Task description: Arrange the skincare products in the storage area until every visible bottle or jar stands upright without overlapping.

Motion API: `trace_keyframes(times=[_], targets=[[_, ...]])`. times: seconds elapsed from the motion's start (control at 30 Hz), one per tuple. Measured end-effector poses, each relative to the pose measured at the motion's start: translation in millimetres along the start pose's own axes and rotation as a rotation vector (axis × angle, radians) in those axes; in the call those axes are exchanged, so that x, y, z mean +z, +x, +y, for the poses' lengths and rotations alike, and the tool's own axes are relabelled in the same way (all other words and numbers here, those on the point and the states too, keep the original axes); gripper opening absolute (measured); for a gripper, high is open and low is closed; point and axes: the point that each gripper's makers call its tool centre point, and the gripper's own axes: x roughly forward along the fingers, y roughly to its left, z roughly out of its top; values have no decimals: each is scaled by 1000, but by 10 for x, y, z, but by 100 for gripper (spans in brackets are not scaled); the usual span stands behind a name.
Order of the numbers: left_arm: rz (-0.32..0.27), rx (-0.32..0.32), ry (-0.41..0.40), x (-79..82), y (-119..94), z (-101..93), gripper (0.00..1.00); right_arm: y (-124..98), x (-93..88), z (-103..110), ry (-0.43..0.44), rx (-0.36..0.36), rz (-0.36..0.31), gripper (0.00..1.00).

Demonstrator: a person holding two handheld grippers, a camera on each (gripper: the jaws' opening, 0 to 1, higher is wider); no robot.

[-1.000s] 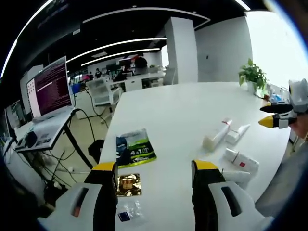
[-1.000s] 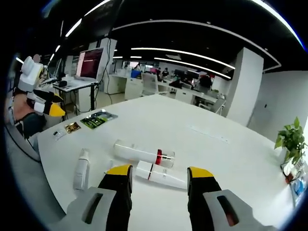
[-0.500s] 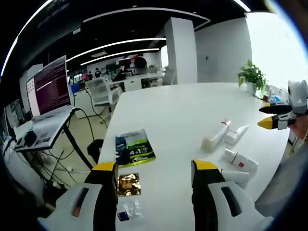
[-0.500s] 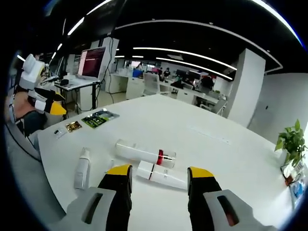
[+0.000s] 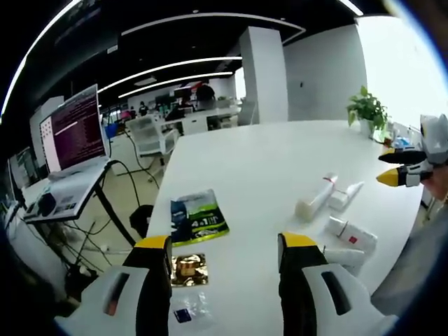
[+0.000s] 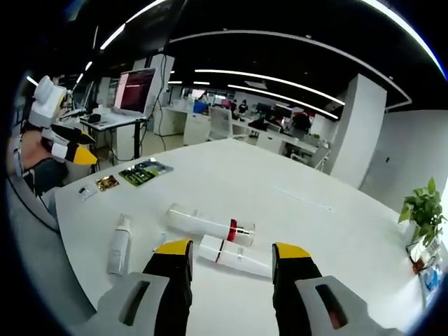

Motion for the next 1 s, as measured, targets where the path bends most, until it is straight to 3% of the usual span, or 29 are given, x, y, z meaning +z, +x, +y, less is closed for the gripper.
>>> trace_keyframes(times=[1.0], targets=[[-15, 14, -19, 32, -24, 44, 57, -12, 28, 1, -1, -3, -4, 42]])
